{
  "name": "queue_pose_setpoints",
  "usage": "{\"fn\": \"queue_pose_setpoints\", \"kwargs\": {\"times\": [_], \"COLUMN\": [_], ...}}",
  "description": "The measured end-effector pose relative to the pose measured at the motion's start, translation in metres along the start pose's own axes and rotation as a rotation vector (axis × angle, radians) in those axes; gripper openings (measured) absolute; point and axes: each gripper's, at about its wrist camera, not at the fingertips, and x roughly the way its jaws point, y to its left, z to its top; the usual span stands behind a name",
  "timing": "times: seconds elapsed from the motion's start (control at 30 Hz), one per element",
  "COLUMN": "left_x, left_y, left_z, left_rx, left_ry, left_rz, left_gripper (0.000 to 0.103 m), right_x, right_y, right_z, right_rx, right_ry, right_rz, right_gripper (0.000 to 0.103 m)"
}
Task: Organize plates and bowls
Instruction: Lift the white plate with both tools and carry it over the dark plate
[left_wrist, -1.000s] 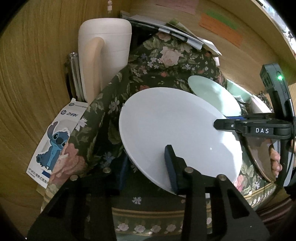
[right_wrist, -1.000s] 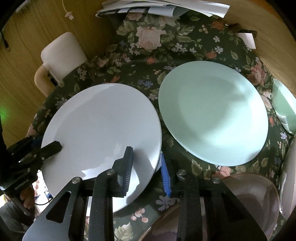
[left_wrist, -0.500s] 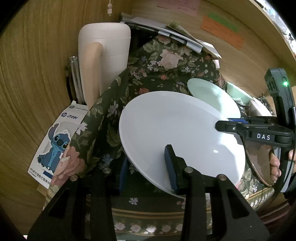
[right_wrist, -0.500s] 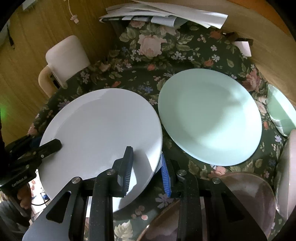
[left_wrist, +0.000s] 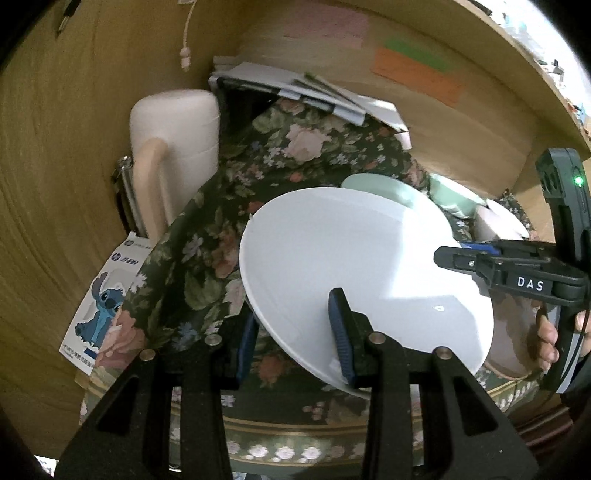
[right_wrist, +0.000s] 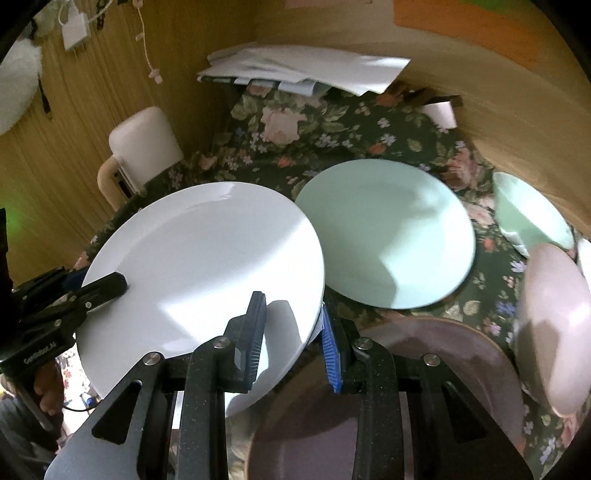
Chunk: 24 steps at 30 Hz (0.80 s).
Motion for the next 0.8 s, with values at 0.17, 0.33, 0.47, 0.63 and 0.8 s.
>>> {"fn": "queue_pose_setpoints", "kwargs": {"times": [0.17,0.33,0.47,0.63,0.8], "left_x": [-0.004,-0.009,-0.012,-0.013,-0.010], "left_y": [-0.016,-0.039,-0.057,-0.080,-0.101], "left_z": [0.002,0.003,0.003,-0.001,-0.006], "left_rx": [0.010,0.042,0.065,0.095,0.109], "left_ry": [-0.005,-0.018,-0.017,-0.017,0.001], "left_rz": [-0.024,-0.042,-0.061,-0.091,-0.128], "left_gripper": [0.038,0.038,0.038,0.038,0.038], "right_x": [-0.016,-0.034,-0.047,-0.066,-0.081], "right_y": [-0.010,-0.025,-0.037,-0.052,-0.066], "right_z": [-0.014,-0.028,-0.037,-0.056,-0.074], "right_rx": [0.011,0.034,0.054,0.090,0.109], "right_ry": [-0.047,-0.088,-0.110,-0.133,-0.160], "right_rz": [-0.020,-0.030,-0.040,-0.063,-0.085], "right_gripper": [0.026,0.026,0.026,0.026,0.026]}}
